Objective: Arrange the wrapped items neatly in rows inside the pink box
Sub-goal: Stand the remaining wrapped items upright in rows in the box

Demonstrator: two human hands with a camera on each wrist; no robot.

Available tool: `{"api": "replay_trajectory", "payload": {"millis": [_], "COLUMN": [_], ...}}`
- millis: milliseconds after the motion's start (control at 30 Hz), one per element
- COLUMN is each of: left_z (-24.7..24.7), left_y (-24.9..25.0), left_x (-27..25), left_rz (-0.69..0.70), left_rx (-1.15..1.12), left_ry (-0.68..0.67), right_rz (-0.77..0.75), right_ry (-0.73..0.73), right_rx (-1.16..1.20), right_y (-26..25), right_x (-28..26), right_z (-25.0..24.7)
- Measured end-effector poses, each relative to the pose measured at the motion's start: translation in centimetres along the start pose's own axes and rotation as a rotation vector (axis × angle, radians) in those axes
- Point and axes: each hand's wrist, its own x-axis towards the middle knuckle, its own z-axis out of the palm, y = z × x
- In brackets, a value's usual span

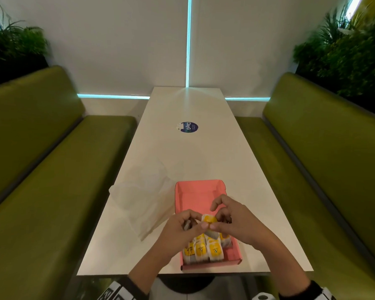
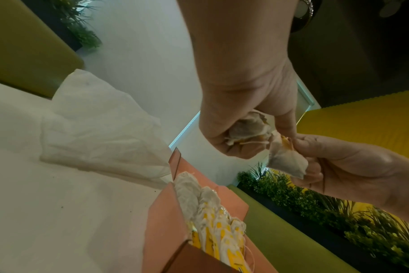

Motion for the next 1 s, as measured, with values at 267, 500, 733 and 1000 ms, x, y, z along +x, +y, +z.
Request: {"api": "replay_trajectory", "payload": {"millis": [267,500,733,1000], "left_z": [-0.1,0.1,-0.1,0.0], "left_y": [0.4,0.7,1.0,-0.7], "left_x": [0.1,0.2,0.5,0.7], "left_rz": [-0.028,-0.021,0.007,0.325], "left_rx": [-0.038,-0.089,-0.143,0.23], "left_ry": [0.074,0.156,0.205,0.324], "right_rz": [-0.098,-0.178,-0.149,0.014], "right_ry": [0.223,0.354,0.251,0.219], "right_rx": [0.018,-0.152,-0.04,-0.073], "right_y": [0.9,2.7,2.4,1.1], "right_x": [0.2,0.3,0.3,0.5], "right_z": [0.9,3.6,3.1,2.6]}}
